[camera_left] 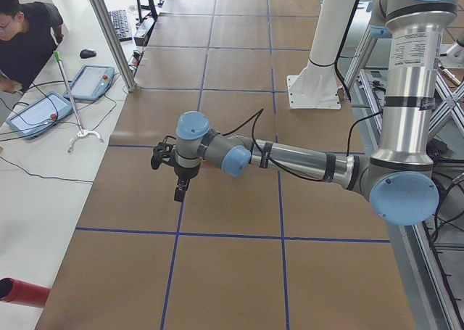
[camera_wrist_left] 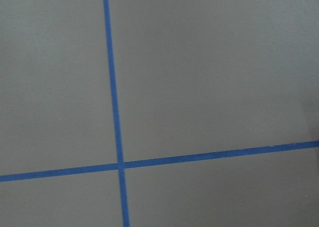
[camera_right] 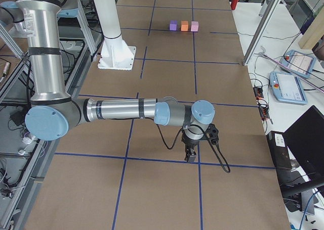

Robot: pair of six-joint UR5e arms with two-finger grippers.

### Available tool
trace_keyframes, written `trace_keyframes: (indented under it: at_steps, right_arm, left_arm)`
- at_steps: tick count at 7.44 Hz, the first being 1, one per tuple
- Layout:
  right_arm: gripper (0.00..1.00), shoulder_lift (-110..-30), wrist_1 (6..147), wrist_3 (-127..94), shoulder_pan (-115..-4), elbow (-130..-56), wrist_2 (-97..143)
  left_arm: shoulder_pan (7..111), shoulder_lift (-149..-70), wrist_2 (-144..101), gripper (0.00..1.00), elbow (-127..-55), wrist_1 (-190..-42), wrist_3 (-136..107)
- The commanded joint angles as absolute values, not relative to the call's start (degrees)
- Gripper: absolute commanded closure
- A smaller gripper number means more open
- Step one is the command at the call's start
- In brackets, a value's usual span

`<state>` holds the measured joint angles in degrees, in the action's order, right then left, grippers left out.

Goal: Arrange blocks in a line

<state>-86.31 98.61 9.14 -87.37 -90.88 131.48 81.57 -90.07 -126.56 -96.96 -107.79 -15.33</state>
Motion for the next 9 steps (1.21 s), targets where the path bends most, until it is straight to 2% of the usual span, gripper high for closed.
trace_keyframes:
  at_steps: [1, 4, 6, 9]
  right_arm:
    - [0.0, -86.3, 98.6, 9.1, -87.4, -90.9, 131.5]
    - [0.0, -86.3, 98.6, 9.1, -87.4, -90.9, 131.5]
    - [0.0, -86.3, 98.6, 9.1, -87.4, -90.9, 131.5]
    - [0.0, -86.3, 98.6, 9.1, -87.4, -90.9, 131.5]
  left_arm:
    - [86.6, -87.6, -127.2, 0.0, -95.7, -109.4, -7.1]
    - [88.7, -85.9, -134.4, 0.0, -95.6, -108.3, -7.3]
    - [88.8, -86.7, -136.3, 0.0, -96.1, -100.1, -7.9]
    - [88.8, -85.8, -135.7, 0.0, -95.1, -99.5, -7.9]
